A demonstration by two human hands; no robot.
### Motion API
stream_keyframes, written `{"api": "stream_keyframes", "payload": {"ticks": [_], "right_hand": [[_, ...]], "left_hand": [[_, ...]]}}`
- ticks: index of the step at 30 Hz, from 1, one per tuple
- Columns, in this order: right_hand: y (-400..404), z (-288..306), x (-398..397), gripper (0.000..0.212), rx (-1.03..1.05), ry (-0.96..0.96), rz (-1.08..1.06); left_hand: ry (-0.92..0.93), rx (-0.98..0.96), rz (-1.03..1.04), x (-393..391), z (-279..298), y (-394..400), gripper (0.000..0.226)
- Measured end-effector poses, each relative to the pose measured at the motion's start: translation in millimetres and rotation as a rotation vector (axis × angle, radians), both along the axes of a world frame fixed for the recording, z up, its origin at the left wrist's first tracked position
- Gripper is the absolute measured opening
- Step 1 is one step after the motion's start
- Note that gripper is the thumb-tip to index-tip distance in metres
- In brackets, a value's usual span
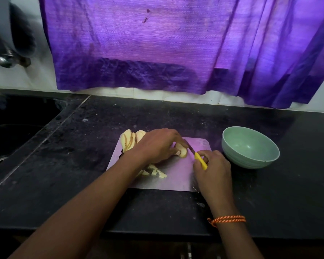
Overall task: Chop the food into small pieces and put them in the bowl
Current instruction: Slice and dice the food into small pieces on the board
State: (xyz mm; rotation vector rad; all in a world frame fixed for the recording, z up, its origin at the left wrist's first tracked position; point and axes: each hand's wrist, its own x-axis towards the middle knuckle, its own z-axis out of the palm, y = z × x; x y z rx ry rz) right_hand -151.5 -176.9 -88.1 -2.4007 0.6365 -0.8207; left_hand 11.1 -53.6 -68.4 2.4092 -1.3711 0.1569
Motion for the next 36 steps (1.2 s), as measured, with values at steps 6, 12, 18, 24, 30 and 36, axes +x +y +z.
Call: {"api": "stream_keyframes", "payload": {"ticks": [6, 12, 18, 24, 30, 36], "right_hand": [[15.5, 13.9, -10.8, 0.032, -0.159, 0.158, -0.044], [21.9, 21.8, -9.1, 0.046, -0.137, 0.233, -0.015], [22.4, 22.0, -8.3, 0.045, -0.161, 0.258, 0.021], [25.8, 22.1, -8.4, 0.040, -0.183, 0.299, 0.023], [26.2, 21.4, -6.2, 0.041, -0.215, 0.303, 0.025], [24.7, 20.0, -4.9, 0.036, -0.219, 0.302, 0.022]], "left_hand": [[-0.146, -0.073, 0.052, 2.4, -0.7, 4.4, 0.033], [-0.091, -0.045, 0.102, 0.3, -4.2, 4.7, 0.045], [-0.061, -0.083, 0.155, -0.7, -5.0, 2.7, 0.043], [-0.018, -0.077, 0.178, 0.4, -5.7, 2.9, 0.036], [0.008, -0.086, 0.181, 2.1, -7.8, 1.7, 0.032], [0.015, -0.097, 0.200, 2.6, -9.1, 0.9, 0.034]]}}
